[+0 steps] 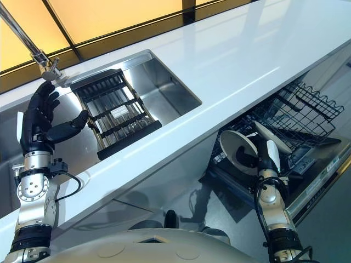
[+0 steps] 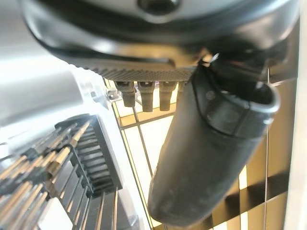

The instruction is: Pick up plates and place into dishwasher.

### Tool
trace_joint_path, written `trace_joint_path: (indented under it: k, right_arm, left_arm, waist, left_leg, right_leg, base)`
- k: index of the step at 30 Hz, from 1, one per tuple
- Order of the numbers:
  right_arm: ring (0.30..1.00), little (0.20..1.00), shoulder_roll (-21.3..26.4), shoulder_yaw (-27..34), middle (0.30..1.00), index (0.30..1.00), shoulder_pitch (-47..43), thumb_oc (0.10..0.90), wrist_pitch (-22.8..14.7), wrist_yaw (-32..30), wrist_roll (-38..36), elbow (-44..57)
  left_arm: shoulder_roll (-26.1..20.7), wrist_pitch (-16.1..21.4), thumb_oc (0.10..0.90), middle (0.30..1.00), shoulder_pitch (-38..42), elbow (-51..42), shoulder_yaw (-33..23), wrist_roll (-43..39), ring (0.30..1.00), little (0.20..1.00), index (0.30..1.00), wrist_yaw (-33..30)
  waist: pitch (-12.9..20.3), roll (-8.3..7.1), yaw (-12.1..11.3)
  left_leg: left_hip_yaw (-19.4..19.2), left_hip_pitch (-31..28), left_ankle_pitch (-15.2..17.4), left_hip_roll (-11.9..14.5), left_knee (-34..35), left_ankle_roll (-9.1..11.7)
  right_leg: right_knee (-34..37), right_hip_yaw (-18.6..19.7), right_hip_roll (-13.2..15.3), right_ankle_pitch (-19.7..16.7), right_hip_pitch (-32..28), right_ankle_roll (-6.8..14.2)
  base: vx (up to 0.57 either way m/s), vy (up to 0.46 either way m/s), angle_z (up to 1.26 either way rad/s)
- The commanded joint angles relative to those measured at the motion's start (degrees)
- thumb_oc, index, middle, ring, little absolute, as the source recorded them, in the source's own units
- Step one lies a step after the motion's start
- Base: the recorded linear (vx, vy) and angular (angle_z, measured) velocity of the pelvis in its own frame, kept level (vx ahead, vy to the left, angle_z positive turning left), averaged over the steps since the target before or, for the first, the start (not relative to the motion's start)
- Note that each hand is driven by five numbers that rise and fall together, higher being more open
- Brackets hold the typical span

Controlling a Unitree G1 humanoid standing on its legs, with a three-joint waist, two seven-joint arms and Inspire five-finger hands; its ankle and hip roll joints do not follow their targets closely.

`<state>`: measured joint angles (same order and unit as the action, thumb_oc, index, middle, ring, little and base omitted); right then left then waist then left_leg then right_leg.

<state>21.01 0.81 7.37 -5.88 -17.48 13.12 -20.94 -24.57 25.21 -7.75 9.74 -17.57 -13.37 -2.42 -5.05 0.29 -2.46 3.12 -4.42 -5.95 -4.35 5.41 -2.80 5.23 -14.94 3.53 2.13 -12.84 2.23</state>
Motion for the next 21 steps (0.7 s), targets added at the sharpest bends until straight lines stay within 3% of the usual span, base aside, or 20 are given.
trace_joint_path:
  k: [1, 8, 13, 17, 21]
  right_arm:
    - [0.3, 0.2, 3.69, 5.27, 0.3, 0.3, -11.31, 0.1, -1.3, -8.73, -1.47, -1.36]
    - [0.3, 0.2, 3.81, 8.64, 0.3, 0.3, -11.78, 0.1, -3.79, -6.17, -9.18, 2.23]
    - [0.3, 0.2, 6.05, 13.67, 0.3, 0.3, -11.46, 0.1, -4.35, -6.77, -8.31, 6.9]
    - [0.3, 0.2, 7.22, 16.94, 0.3, 0.3, -9.36, 0.1, -4.49, 2.18, -13.74, 10.46]
    - [0.3, 0.2, 7.22, 19.32, 0.3, 0.3, -5.97, 0.1, -5.5, 12.92, -25.26, 11.82]
  left_arm:
    - [-1.08, 4.27, 0.8, 0.9, 2.72, -5.07, -1.13, 0.65, 0.9, 0.9, 0.9, -1.14]
    - [-1.47, 2.85, 0.8, 0.9, 3.39, -4.69, -2.18, -1.05, 0.9, 0.9, 0.9, 0.05]
    - [-2.02, 1.39, 0.8, 0.9, 3.92, -5.26, -3.35, -1.83, 0.9, 0.9, 0.9, 1.07]
    - [-2.17, 1.16, 0.8, 0.9, 3.6, -5.65, -4.39, -2.23, 0.9, 0.9, 0.9, 1.67]
    - [-2.56, 1.4, 0.8, 0.9, 2.75, -5.81, -5.48, -2.74, 0.9, 0.9, 0.9, 2.43]
  waist:
    - [2.29, 1.92, -1.91]
    - [2.05, 1.9, -1.64]
    - [2.34, 1.25, -0.75]
    - [2.56, 0.47, 0.28]
    - [2.74, -0.45, 1.33]
  left_leg:
    - [-3.69, -4.24, 6.78, 1.05, -0.41, 1.14]
    - [-3.26, -4.52, 6.96, 0.69, -0.41, 0.66]
    - [-3.65, -4.32, 6.83, 0.69, -0.41, 0.34]
    - [-4.16, -4.45, 7.19, 0.66, -0.41, 0.19]
    - [-4.86, -4.55, 7.49, 0.79, -0.41, 0.07]
  right_leg:
    - [-5.86, -0.64, -1.46, 1.24, 4.2, 0.28]
    - [-6.69, -0.37, -1.21, 0.96, 4.38, 0.59]
    - [-6.68, -0.02, -1.53, 0.31, 4.85, 0.84]
    - [-6.42, 0.94, -1.95, 0.31, 5.01, 1.06]
    - [-6.26, 1.51, -2.15, 0.09, 5.24, 1.3]
  base:
    - [0.03, 0.048, 0.17]
    - [0.01, 0.018, 0.12]
    - [-0.02, -0.011, 0.02]
    - [-0.02, -0.034, 0.02]
    - [-0.02, -0.045, -0.09]
